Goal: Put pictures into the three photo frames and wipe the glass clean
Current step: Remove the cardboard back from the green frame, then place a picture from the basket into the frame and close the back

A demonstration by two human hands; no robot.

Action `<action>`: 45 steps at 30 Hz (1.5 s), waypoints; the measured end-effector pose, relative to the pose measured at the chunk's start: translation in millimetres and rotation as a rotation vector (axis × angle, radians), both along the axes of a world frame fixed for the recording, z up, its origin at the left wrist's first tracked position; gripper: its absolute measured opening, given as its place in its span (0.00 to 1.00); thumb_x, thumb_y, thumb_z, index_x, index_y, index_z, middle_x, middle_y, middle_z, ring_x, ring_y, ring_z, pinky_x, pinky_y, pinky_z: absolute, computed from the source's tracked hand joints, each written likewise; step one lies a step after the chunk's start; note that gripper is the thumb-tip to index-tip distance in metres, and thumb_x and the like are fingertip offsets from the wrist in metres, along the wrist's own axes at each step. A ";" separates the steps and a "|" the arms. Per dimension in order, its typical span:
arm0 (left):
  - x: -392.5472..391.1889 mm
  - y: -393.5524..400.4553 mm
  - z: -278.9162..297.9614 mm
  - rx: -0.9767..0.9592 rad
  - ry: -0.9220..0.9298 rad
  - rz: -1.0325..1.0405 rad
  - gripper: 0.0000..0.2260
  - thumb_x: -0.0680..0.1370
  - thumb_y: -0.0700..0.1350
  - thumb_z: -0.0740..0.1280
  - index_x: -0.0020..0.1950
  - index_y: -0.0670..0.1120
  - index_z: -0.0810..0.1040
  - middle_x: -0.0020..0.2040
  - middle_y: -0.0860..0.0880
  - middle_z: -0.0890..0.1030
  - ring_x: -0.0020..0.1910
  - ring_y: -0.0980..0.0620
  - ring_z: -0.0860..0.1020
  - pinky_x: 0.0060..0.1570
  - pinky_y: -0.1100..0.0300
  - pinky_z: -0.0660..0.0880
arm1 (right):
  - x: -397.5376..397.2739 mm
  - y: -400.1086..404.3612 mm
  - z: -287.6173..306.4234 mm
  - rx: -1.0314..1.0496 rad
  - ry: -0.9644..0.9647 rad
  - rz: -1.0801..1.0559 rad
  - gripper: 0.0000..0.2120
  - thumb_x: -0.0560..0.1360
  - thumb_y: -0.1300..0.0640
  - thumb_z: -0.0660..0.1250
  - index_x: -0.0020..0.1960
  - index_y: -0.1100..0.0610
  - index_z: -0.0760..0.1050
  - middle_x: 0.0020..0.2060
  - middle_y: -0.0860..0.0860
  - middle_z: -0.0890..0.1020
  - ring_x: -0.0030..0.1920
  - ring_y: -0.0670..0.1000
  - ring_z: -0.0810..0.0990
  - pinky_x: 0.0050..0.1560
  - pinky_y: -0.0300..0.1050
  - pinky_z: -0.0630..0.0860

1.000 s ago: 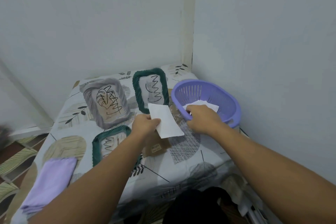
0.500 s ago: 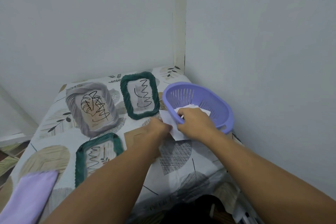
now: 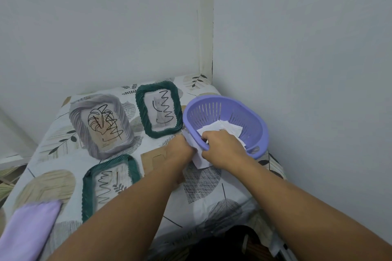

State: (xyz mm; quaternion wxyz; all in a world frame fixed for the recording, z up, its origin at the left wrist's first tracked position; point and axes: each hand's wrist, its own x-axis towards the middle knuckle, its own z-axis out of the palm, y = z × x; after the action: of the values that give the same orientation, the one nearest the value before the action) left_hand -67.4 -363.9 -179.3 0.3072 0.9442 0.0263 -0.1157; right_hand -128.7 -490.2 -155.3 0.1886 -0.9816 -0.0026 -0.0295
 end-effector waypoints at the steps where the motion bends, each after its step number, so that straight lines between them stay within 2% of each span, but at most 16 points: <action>1: -1.2 -0.1 1.7 0.030 0.004 -0.020 0.09 0.76 0.45 0.66 0.38 0.51 0.70 0.42 0.49 0.78 0.44 0.46 0.76 0.43 0.57 0.72 | -0.2 -0.1 0.6 -0.002 0.006 -0.001 0.05 0.71 0.57 0.67 0.47 0.53 0.76 0.41 0.52 0.80 0.45 0.59 0.78 0.38 0.48 0.75; 4: -0.7 4.5 4.4 0.071 -0.017 -0.045 0.07 0.76 0.46 0.69 0.49 0.48 0.72 0.50 0.47 0.78 0.50 0.44 0.77 0.44 0.56 0.70 | 0.3 -0.4 3.7 0.025 0.032 0.016 0.08 0.73 0.49 0.70 0.49 0.51 0.77 0.42 0.49 0.80 0.46 0.57 0.79 0.41 0.48 0.76; 6: 2.6 12.2 4.9 0.054 -0.031 -0.024 0.21 0.76 0.48 0.72 0.62 0.42 0.68 0.55 0.42 0.77 0.57 0.40 0.77 0.45 0.55 0.69 | 2.5 -2.0 8.8 0.122 0.067 0.008 0.17 0.73 0.37 0.68 0.51 0.49 0.79 0.43 0.46 0.81 0.48 0.53 0.79 0.45 0.48 0.75; 8: 5.2 20.6 10.4 0.048 -0.066 -0.022 0.25 0.76 0.49 0.74 0.65 0.40 0.66 0.56 0.42 0.76 0.58 0.40 0.77 0.45 0.54 0.70 | 7.8 -7.0 16.0 0.220 0.075 -0.043 0.21 0.74 0.32 0.62 0.47 0.49 0.79 0.44 0.47 0.82 0.48 0.53 0.80 0.48 0.49 0.76; 10: 9.6 27.1 18.6 0.014 -0.107 -0.001 0.18 0.78 0.48 0.71 0.61 0.40 0.69 0.53 0.44 0.76 0.52 0.42 0.77 0.45 0.54 0.71 | 15.4 -16.4 21.7 0.268 0.049 -0.105 0.21 0.79 0.38 0.57 0.40 0.53 0.74 0.39 0.50 0.82 0.44 0.55 0.80 0.46 0.50 0.76; 12: 16.7 32.4 24.2 -0.119 -0.158 0.053 0.08 0.80 0.44 0.67 0.53 0.40 0.75 0.47 0.42 0.78 0.44 0.45 0.75 0.43 0.55 0.70 | 23.6 -28.4 23.7 0.234 0.024 -0.147 0.20 0.82 0.44 0.55 0.39 0.55 0.72 0.37 0.50 0.80 0.43 0.56 0.79 0.41 0.49 0.73; 14: 22.1 34.5 28.2 -0.301 -0.160 0.106 0.10 0.82 0.44 0.64 0.46 0.38 0.78 0.41 0.39 0.79 0.38 0.46 0.73 0.40 0.56 0.69 | 30.8 -40.4 21.4 0.157 0.025 -0.173 0.15 0.82 0.48 0.56 0.45 0.54 0.76 0.39 0.49 0.80 0.46 0.57 0.79 0.41 0.48 0.72; 17: 20.1 27.0 38.6 -0.454 -0.067 0.105 0.15 0.83 0.50 0.65 0.45 0.39 0.80 0.39 0.42 0.79 0.31 0.49 0.72 0.34 0.60 0.69 | 41.4 -53.9 11.9 0.050 0.081 -0.193 0.10 0.81 0.53 0.61 0.55 0.55 0.78 0.49 0.52 0.82 0.53 0.57 0.79 0.48 0.48 0.75; 21: 19.2 15.0 44.1 -0.417 -0.026 0.054 0.17 0.80 0.51 0.70 0.42 0.37 0.81 0.37 0.43 0.81 0.29 0.51 0.72 0.31 0.60 0.68 | 51.6 -64.1 -0.9 -0.073 0.165 -0.195 0.13 0.80 0.54 0.65 0.63 0.57 0.77 0.59 0.55 0.81 0.60 0.59 0.79 0.54 0.48 0.76; 25: 21.7 12.7 42.3 -0.401 -0.009 0.055 0.15 0.79 0.47 0.72 0.38 0.38 0.79 0.36 0.41 0.83 0.19 0.56 0.67 0.27 0.63 0.64 | 54.1 -65.4 -7.5 -0.098 0.259 -0.205 0.17 0.76 0.55 0.69 0.63 0.57 0.75 0.60 0.56 0.81 0.60 0.58 0.80 0.49 0.44 0.74; 29: 18.4 13.8 44.0 -0.396 -0.004 0.048 0.16 0.79 0.46 0.72 0.45 0.32 0.81 0.30 0.44 0.80 0.14 0.58 0.64 0.24 0.64 0.63 | 53.2 -62.3 -11.8 -0.084 0.308 -0.243 0.28 0.70 0.54 0.75 0.66 0.58 0.70 0.60 0.57 0.80 0.60 0.59 0.80 0.51 0.47 0.77; 33: 16.8 14.3 45.5 -0.399 0.005 0.051 0.18 0.79 0.46 0.72 0.49 0.29 0.81 0.26 0.46 0.77 0.14 0.59 0.64 0.21 0.65 0.62 | 53.9 -60.5 -12.0 -0.055 0.307 -0.293 0.33 0.70 0.59 0.74 0.70 0.60 0.62 0.60 0.61 0.78 0.60 0.62 0.79 0.47 0.47 0.74; 36: 16.1 14.3 45.4 -0.407 0.005 0.047 0.19 0.79 0.46 0.72 0.50 0.28 0.81 0.28 0.45 0.78 0.14 0.58 0.64 0.21 0.65 0.62 | 53.4 -60.4 -9.8 -0.021 0.241 -0.311 0.28 0.76 0.64 0.66 0.73 0.62 0.59 0.61 0.63 0.77 0.60 0.64 0.78 0.47 0.49 0.72; 39: 17.0 14.1 44.9 -0.397 0.007 0.057 0.18 0.79 0.46 0.72 0.49 0.28 0.82 0.27 0.46 0.77 0.14 0.58 0.64 0.21 0.65 0.62 | 49.1 -60.1 -5.3 -0.026 0.197 -0.303 0.24 0.78 0.66 0.61 0.73 0.63 0.62 0.62 0.63 0.78 0.61 0.64 0.78 0.48 0.50 0.72; 42: 16.1 12.3 44.1 -0.401 -0.006 0.065 0.17 0.79 0.46 0.72 0.47 0.31 0.82 0.30 0.45 0.80 0.14 0.59 0.64 0.22 0.65 0.63 | 45.1 -59.2 -0.4 -0.038 0.174 -0.275 0.16 0.79 0.65 0.61 0.66 0.62 0.70 0.62 0.61 0.78 0.60 0.63 0.78 0.50 0.49 0.74; 45: 18.6 12.0 40.8 -0.390 -0.031 0.069 0.16 0.78 0.47 0.73 0.38 0.36 0.80 0.38 0.40 0.84 0.17 0.56 0.68 0.28 0.62 0.66 | 42.1 -57.5 3.8 0.007 0.100 -0.263 0.06 0.80 0.64 0.59 0.57 0.59 0.69 0.57 0.60 0.79 0.50 0.61 0.76 0.44 0.48 0.69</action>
State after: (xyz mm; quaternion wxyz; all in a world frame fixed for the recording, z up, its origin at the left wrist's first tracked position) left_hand -48.8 -351.9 -138.5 0.4884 0.8671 0.0310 -0.0935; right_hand -86.5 -547.7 -151.5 0.1863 -0.9731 0.1357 -0.0049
